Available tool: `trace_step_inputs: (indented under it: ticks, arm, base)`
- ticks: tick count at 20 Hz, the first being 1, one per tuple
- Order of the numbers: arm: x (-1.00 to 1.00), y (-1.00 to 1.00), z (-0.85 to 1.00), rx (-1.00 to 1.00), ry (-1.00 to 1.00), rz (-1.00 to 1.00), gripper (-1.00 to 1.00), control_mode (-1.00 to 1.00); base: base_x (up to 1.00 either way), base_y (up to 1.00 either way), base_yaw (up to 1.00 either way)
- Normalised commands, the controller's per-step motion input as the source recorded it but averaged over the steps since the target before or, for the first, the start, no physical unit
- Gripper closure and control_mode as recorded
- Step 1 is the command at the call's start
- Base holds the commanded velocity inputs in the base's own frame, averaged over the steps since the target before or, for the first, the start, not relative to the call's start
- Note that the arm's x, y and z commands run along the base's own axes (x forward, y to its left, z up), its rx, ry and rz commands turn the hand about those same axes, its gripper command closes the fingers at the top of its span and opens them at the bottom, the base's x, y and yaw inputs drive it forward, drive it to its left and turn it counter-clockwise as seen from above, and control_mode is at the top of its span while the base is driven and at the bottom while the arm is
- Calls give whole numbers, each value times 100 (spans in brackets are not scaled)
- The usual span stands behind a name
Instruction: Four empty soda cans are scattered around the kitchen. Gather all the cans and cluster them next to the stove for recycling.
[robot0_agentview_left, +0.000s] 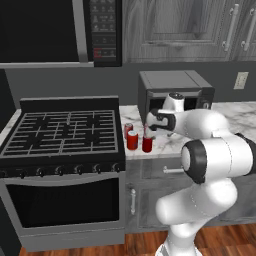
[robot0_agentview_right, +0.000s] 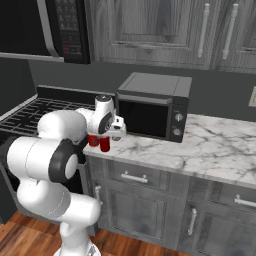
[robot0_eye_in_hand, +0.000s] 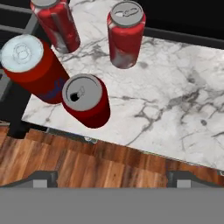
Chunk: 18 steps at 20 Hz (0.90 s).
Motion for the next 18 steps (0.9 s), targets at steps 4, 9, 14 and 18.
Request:
trace_step_inputs:
  ticks: [4, 9, 14, 18]
  arm:
    - [-45, 1, 28, 0, 8, -14, -100, -100]
    - [-43, 8, 27, 0, 5, -11, -100, -100]
    - [-40, 12, 28, 0, 1, -1, -100, -100]
    - [-39, 13, 29, 0, 2, 0, -100, -100]
  base:
    - [0, 0, 0]
    - [0, 0, 0]
    - [0, 0, 0]
    - [0, 0, 0]
